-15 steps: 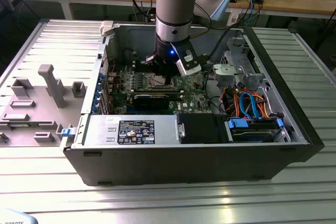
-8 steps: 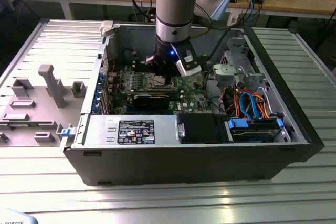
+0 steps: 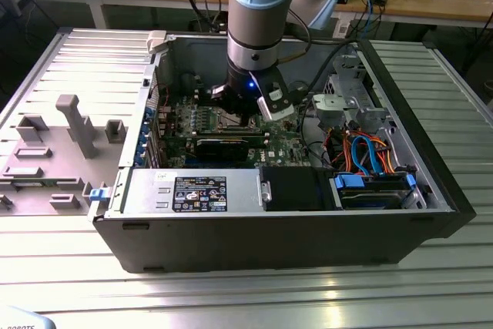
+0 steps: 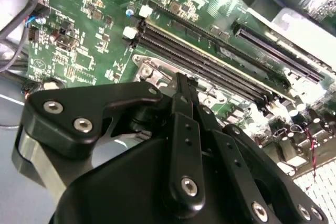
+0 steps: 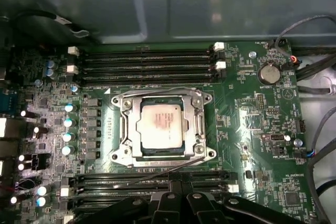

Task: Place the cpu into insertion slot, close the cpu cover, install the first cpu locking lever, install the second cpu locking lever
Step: 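Install the second cpu locking lever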

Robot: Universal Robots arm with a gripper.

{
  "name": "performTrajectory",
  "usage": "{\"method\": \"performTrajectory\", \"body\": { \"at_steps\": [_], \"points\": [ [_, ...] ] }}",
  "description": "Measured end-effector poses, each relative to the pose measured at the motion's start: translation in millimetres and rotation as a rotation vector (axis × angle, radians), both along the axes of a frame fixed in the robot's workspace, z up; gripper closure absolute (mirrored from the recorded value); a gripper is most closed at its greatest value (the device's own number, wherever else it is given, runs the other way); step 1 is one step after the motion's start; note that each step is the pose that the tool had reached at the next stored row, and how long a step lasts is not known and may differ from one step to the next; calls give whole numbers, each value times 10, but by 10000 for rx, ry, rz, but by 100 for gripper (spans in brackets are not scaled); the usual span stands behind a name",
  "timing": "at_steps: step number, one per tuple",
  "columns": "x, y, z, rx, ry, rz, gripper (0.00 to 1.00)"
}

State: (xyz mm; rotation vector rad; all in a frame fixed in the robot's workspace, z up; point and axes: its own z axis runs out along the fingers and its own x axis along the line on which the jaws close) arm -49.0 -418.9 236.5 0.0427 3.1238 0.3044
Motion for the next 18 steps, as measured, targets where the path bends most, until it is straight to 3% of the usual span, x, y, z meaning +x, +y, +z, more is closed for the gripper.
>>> {"method": "performTrajectory", "body": {
  "at_steps": [3,5,6,13,18],
  "points": [
    [-114,-1,-9,83,8,66,89],
    [-278,0,-33,176,17,188,89],
    [-311,-1,-54,196,26,294,89],
    [-374,-1,-117,334,45,460,89],
    [-374,-1,-137,357,55,459,89]
  ]
}}
